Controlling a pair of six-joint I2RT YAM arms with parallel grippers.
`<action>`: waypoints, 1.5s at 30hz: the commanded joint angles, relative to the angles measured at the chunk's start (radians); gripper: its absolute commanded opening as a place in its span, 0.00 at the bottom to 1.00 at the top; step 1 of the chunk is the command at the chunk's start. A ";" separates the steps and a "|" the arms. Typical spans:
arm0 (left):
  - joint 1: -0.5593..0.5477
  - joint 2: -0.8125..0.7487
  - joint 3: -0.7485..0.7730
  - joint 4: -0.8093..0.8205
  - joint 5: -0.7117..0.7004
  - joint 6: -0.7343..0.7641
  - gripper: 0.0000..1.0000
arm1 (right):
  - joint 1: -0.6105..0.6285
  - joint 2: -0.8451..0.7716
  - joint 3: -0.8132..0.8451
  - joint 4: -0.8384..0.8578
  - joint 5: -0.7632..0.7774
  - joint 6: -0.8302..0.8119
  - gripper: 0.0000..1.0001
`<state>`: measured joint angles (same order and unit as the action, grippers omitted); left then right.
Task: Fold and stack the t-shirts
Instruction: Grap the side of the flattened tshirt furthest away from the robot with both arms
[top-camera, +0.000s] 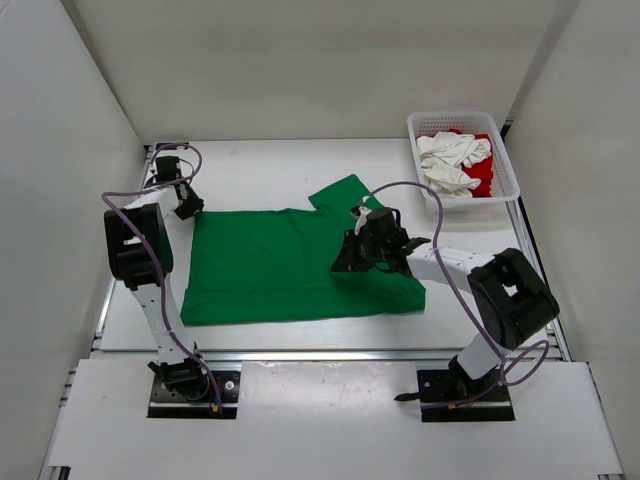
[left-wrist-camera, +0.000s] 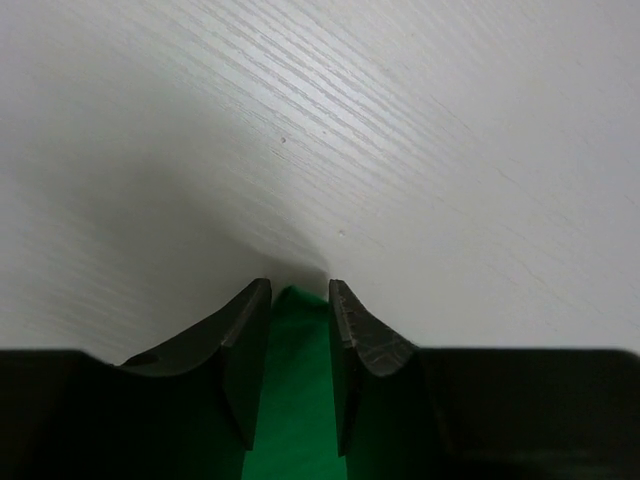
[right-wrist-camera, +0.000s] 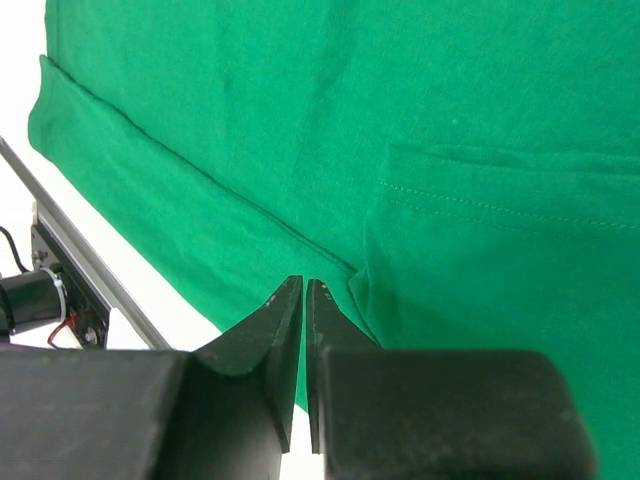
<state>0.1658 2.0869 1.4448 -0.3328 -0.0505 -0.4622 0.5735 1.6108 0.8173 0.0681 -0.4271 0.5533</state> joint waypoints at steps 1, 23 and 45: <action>-0.014 -0.036 -0.018 -0.008 -0.012 0.020 0.38 | -0.014 -0.015 0.052 0.047 0.020 0.014 0.07; -0.028 -0.238 -0.233 0.169 0.012 -0.084 0.00 | -0.248 0.777 1.196 -0.528 0.448 -0.256 0.39; -0.043 -0.248 -0.239 0.195 0.044 -0.107 0.00 | -0.276 1.170 1.869 -0.851 0.326 -0.230 0.13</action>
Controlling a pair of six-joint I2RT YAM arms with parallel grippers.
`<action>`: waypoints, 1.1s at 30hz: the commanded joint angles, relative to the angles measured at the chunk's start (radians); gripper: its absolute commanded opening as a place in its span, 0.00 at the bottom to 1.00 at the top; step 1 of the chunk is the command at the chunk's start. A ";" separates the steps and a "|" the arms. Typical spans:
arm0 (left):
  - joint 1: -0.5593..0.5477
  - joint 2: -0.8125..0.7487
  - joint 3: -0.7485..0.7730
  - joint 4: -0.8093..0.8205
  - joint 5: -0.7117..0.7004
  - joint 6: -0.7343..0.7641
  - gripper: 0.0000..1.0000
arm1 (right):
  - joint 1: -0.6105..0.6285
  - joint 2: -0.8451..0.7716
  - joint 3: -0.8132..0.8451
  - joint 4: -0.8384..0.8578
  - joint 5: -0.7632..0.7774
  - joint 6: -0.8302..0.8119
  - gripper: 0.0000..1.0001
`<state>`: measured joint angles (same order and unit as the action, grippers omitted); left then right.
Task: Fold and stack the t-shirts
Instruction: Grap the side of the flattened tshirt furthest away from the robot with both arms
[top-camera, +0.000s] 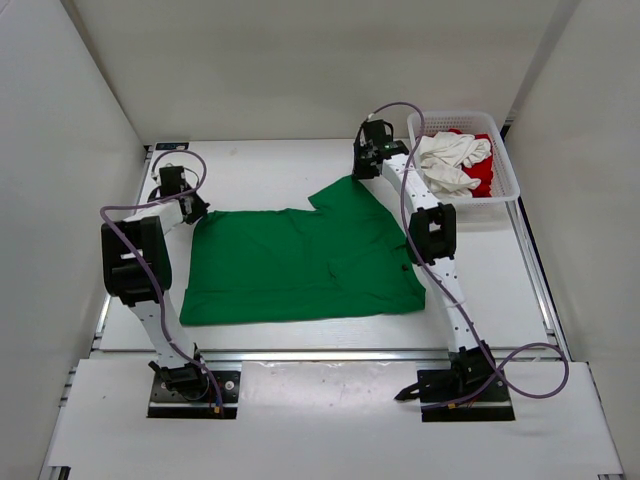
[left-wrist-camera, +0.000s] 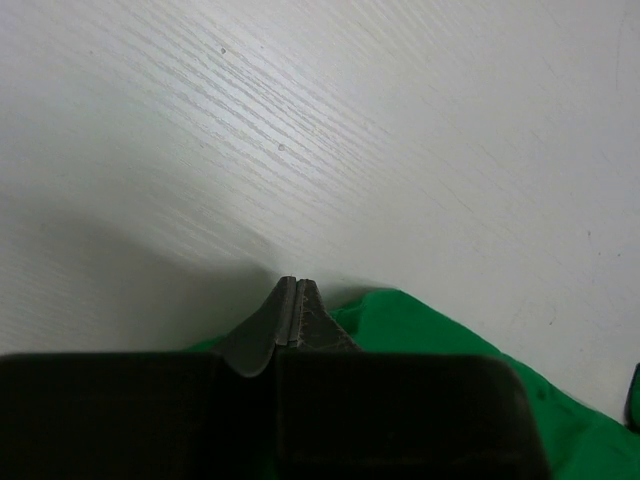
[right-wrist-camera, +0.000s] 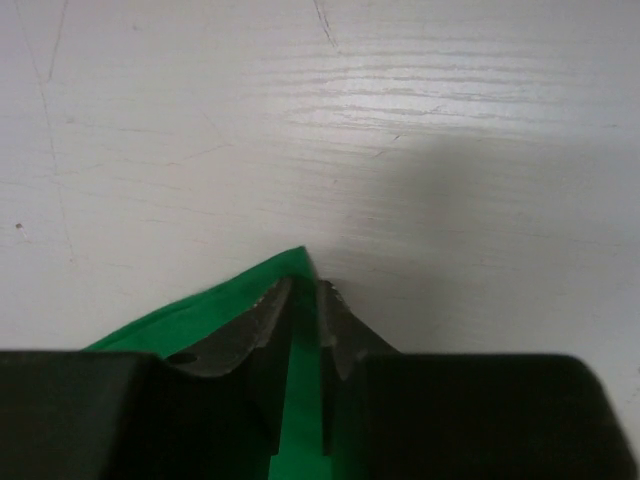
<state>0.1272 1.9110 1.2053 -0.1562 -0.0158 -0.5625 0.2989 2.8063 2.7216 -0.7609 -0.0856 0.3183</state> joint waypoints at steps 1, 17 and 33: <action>-0.006 -0.069 0.002 0.018 0.011 -0.010 0.00 | -0.001 -0.036 -0.034 -0.006 -0.029 0.001 0.09; 0.043 -0.204 -0.118 0.076 0.114 -0.079 0.00 | -0.006 -0.212 0.101 -0.363 -0.046 -0.016 0.00; 0.061 -0.339 -0.197 0.063 0.188 -0.082 0.00 | 0.223 -0.550 -0.308 -0.500 0.345 0.034 0.00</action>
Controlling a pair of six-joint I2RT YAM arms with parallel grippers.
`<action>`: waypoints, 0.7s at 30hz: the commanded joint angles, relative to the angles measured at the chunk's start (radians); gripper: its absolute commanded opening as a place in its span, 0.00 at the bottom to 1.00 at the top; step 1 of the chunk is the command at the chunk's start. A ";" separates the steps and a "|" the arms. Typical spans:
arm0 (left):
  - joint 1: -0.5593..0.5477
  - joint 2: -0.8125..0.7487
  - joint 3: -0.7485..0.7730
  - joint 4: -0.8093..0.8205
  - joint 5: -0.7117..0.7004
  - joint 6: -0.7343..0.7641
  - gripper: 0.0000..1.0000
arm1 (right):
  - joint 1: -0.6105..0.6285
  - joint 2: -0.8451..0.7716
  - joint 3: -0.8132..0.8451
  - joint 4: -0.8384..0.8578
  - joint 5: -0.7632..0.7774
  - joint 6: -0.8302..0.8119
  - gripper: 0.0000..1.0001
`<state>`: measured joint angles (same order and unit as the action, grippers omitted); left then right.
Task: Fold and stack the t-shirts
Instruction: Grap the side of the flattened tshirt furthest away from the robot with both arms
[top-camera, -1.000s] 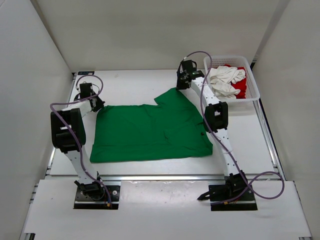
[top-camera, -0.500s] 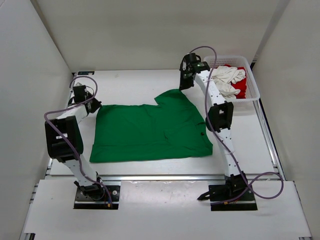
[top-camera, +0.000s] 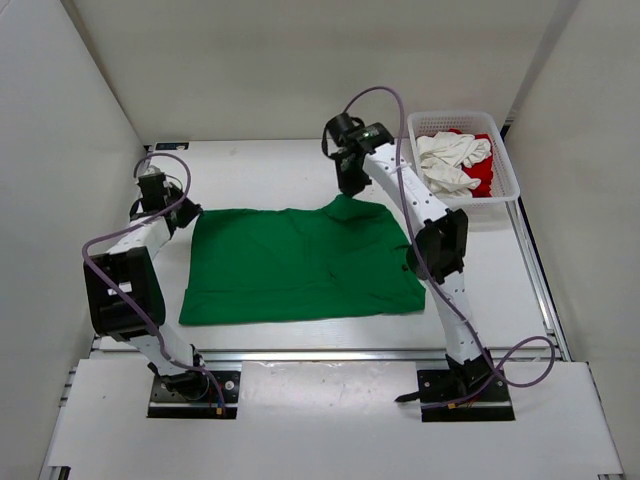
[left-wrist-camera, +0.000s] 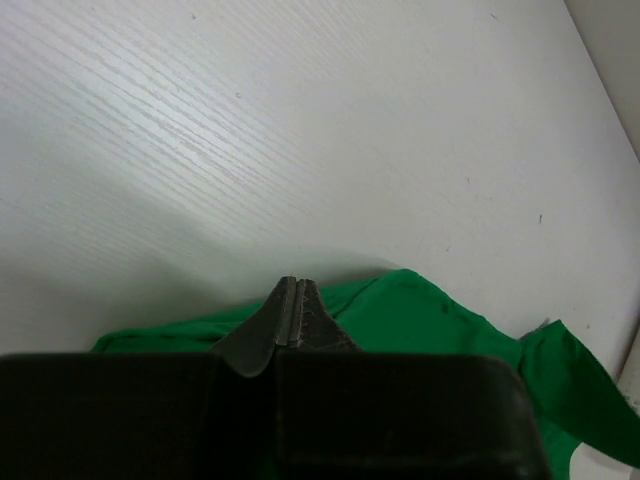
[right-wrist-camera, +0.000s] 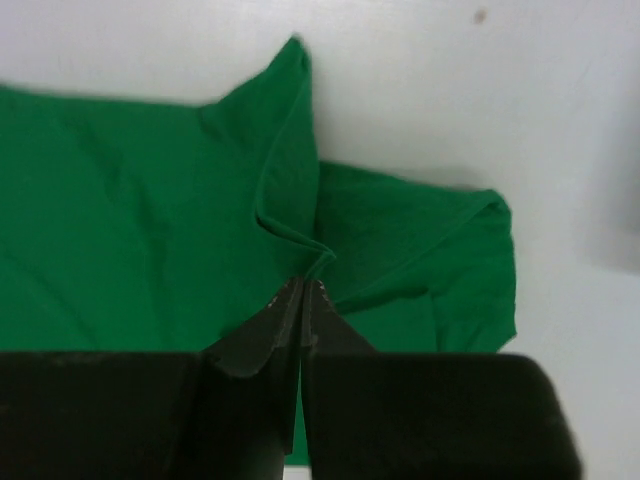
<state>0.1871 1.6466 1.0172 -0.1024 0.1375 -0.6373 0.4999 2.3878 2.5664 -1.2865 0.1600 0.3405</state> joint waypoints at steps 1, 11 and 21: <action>0.000 -0.073 -0.011 0.013 0.033 -0.007 0.00 | 0.037 -0.204 -0.243 0.126 0.111 -0.009 0.00; 0.040 -0.088 -0.060 -0.008 0.027 0.005 0.00 | -0.106 -0.711 -1.078 0.642 -0.105 -0.024 0.00; 0.069 -0.223 -0.155 -0.052 -0.013 0.042 0.00 | -0.193 -0.976 -1.399 0.723 -0.204 -0.028 0.00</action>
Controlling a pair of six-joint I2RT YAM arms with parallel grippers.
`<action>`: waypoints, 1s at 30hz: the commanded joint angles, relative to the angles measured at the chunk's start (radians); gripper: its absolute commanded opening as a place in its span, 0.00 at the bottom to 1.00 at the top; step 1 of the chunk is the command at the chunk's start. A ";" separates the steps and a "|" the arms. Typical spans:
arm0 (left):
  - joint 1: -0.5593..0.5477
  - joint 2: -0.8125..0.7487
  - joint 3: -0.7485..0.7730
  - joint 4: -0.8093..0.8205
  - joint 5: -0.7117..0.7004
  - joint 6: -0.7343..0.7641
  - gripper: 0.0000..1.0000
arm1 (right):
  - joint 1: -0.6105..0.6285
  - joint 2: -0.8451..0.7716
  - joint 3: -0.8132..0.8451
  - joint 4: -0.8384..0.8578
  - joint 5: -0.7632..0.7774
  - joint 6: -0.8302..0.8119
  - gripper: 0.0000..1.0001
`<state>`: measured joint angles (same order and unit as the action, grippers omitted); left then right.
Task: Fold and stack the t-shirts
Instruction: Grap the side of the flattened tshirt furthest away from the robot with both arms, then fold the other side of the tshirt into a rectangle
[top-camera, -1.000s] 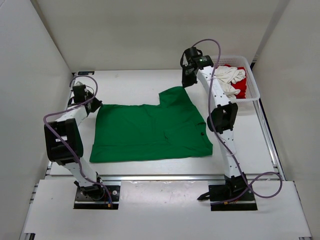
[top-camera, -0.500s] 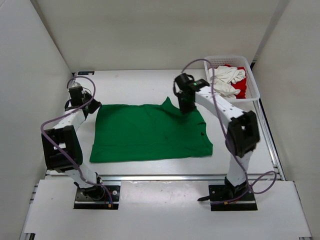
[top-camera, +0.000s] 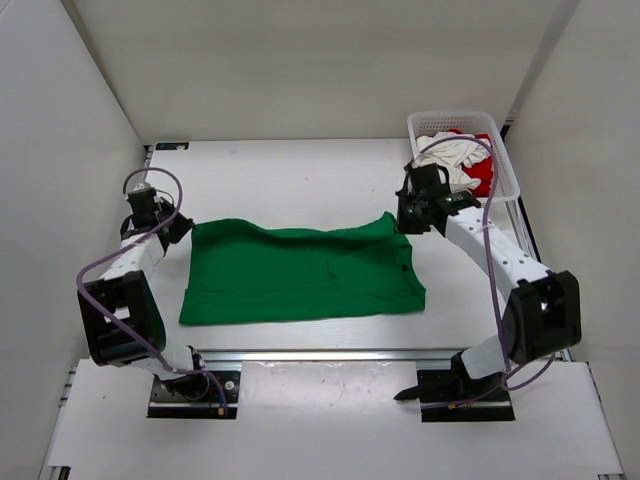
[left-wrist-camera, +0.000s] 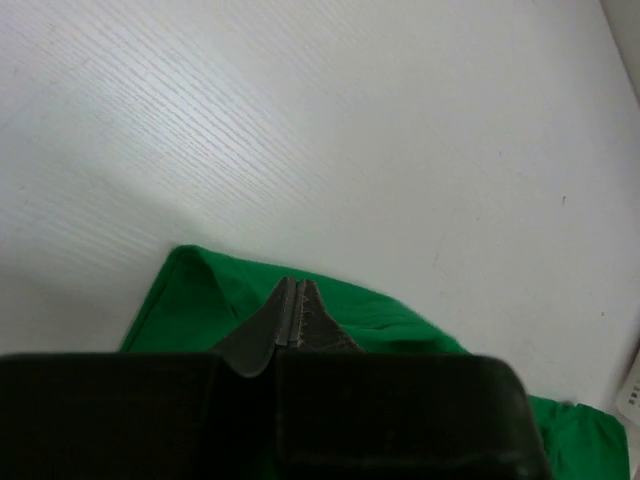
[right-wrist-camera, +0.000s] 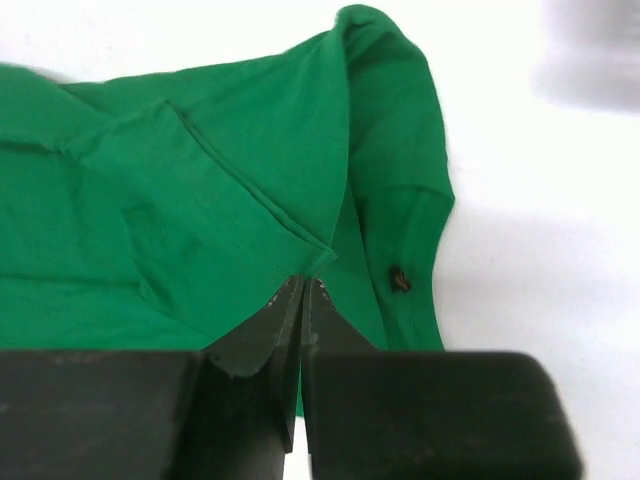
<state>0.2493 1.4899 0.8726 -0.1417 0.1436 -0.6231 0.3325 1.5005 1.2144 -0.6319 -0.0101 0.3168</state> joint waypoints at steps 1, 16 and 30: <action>0.018 -0.072 -0.014 -0.015 -0.010 0.025 0.00 | -0.039 -0.117 -0.079 0.075 -0.048 -0.004 0.00; 0.064 -0.164 -0.153 -0.036 0.045 0.010 0.00 | -0.053 -0.289 -0.411 0.089 -0.051 0.085 0.00; 0.160 -0.218 -0.259 0.048 0.158 -0.108 0.19 | -0.021 -0.422 -0.616 0.166 -0.074 0.192 0.03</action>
<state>0.3759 1.3323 0.6159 -0.1421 0.2543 -0.6865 0.3157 1.1118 0.6037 -0.5198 -0.0788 0.4797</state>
